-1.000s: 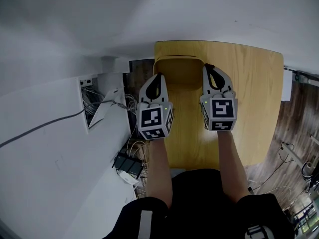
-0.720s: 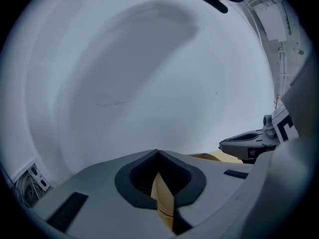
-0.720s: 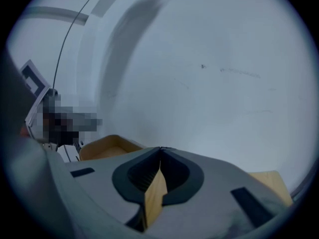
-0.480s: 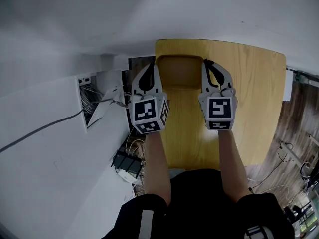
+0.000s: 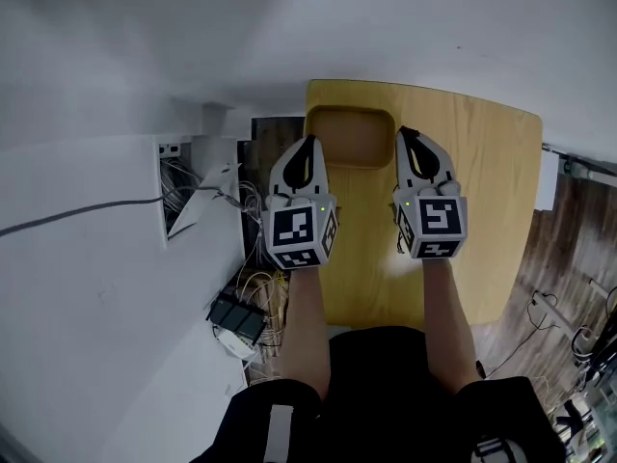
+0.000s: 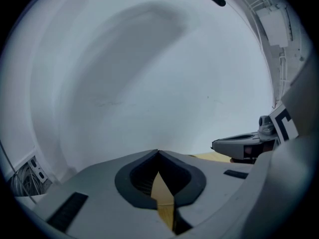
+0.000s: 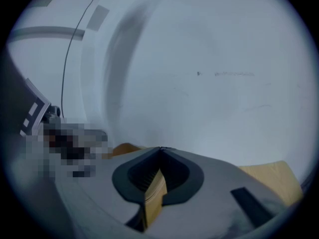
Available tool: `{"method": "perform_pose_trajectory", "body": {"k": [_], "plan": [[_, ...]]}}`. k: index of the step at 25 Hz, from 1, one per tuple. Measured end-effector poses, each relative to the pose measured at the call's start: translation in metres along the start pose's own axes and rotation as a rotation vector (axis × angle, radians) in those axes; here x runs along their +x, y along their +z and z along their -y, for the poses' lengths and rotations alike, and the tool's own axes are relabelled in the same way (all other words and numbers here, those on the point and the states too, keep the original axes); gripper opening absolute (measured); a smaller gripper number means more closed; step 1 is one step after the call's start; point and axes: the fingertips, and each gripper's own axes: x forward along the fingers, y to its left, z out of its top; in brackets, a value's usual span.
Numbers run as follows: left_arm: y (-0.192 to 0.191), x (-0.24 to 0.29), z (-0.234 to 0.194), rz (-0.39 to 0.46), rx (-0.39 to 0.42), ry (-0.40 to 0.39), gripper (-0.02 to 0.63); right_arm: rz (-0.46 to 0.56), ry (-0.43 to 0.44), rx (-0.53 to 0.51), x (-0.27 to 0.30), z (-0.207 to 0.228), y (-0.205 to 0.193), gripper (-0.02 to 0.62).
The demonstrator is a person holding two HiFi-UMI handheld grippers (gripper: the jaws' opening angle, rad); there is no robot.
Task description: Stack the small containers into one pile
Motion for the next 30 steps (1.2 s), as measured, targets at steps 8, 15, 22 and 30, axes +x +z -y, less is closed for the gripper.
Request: {"method": "perform_pose_trajectory", "body": {"k": [8,15,22,30], "plan": [[0.065,-0.077,0.047,0.164,-0.006,0.001,0.003,0.150,0.059,0.022,-0.096,-0.003,0.051,0.008],[0.111,-0.133,0.109,0.297,0.037,-0.049,0.003,0.289,0.060,0.009,-0.181,0.007,0.088,0.006],[0.134,-0.180,0.170,0.395,0.060,-0.084,0.003,0.417,0.061,0.008,-0.258,0.026,0.116,0.006],[0.140,-0.228,0.227,0.473,0.100,-0.079,0.003,0.498,0.059,-0.008,-0.331,0.052,0.117,0.006]]}}
